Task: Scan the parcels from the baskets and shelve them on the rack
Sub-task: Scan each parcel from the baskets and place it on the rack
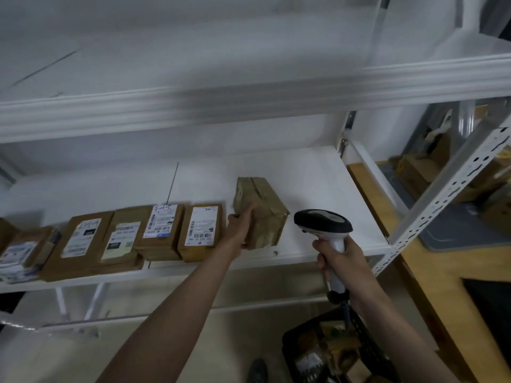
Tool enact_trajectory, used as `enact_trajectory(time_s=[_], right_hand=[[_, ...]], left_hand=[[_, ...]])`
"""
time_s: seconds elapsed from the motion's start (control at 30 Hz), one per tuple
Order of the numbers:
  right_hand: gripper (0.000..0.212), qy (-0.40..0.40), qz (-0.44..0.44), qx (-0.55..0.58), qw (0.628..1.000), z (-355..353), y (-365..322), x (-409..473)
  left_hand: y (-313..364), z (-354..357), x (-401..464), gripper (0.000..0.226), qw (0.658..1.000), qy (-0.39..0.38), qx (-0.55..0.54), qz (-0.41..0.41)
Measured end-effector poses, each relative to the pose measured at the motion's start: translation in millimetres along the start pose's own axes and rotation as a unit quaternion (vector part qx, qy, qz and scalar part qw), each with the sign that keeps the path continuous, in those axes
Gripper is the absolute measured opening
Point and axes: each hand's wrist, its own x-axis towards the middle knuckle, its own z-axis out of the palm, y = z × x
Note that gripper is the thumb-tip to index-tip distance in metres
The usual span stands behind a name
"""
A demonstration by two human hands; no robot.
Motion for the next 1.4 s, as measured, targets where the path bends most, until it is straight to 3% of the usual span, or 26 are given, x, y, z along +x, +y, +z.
enact_trajectory(time_s=[0.1,0.23,0.3,0.37,0.43,0.53,0.63,0.77,0.83,0.97,1.03,1.1,1.23,1.3,1.4], right_hand=[[0.024,-0.003,0.009,-0.003,1.0,2.1,0.8,7.9],[0.022,-0.002,0.022,-0.001,1.0,6.5,1.6,16.7],[0.021,-0.003,0.02,-0.003,1.0,9.2,2.1,18.7],[0.02,-0.008,0.016,-0.008,1.0,12.5,2.6,19.7],[0.021,-0.011,0.014,-0.011,1.0,15.8,2.9,19.9],[0.021,-0.016,0.015,-0.011,1.0,19.1,3.2,19.1],[0.02,-0.014,0.013,-0.012,1.0,19.1,3.4,17.2],[0.021,-0.014,0.012,-0.007,1.0,15.4,4.6,16.8],[0.022,-0.012,0.015,-0.005,1.0,13.6,6.2,16.8],[0.021,-0.015,0.013,0.0,1.0,15.5,8.1,14.4],[0.021,-0.019,0.014,0.0,1.0,18.1,8.8,12.7],[0.022,-0.024,0.014,0.0,1.0,20.8,9.5,11.0],[0.023,-0.024,0.015,0.001,1.0,24.5,8.9,9.6],[0.022,-0.021,0.019,0.001,1.0,25.3,8.7,9.9],[0.023,-0.017,0.023,-0.001,1.0,27.0,9.5,8.9]], left_hand=[[-16.3,-4.5,4.4,0.065,0.995,-0.047,-0.066,-0.052],[-27.9,-12.0,9.5,0.038,0.992,-0.044,-0.11,-0.054],[-25.5,-13.5,11.8,0.032,0.998,-0.025,-0.064,-0.009],[-23.1,-13.0,19.5,0.043,0.992,0.042,0.085,0.083],[-15.8,-6.1,19.3,0.058,0.946,0.089,0.23,0.212],[-5.6,10.8,18.2,0.057,0.838,-0.001,0.398,0.374],[-10.2,15.2,18.9,0.083,0.716,-0.079,0.583,0.375],[-13.6,0.9,15.7,0.095,0.666,-0.034,0.627,0.402],[-10.2,-8.3,10.9,0.088,0.666,-0.028,0.632,0.396],[-6.3,-34.0,4.5,0.067,0.756,-0.033,0.525,0.39],[-12.2,-46.4,2.8,0.07,0.791,-0.046,0.475,0.384],[-22.7,-55.1,1.3,0.081,0.795,-0.054,0.459,0.392],[-36.5,-56.6,1.5,0.091,0.764,-0.016,0.51,0.395],[-36.7,-46.6,4.4,0.091,0.725,-0.005,0.544,0.421],[-35.2,-25.2,13.6,0.097,0.646,-0.059,0.649,0.398]])
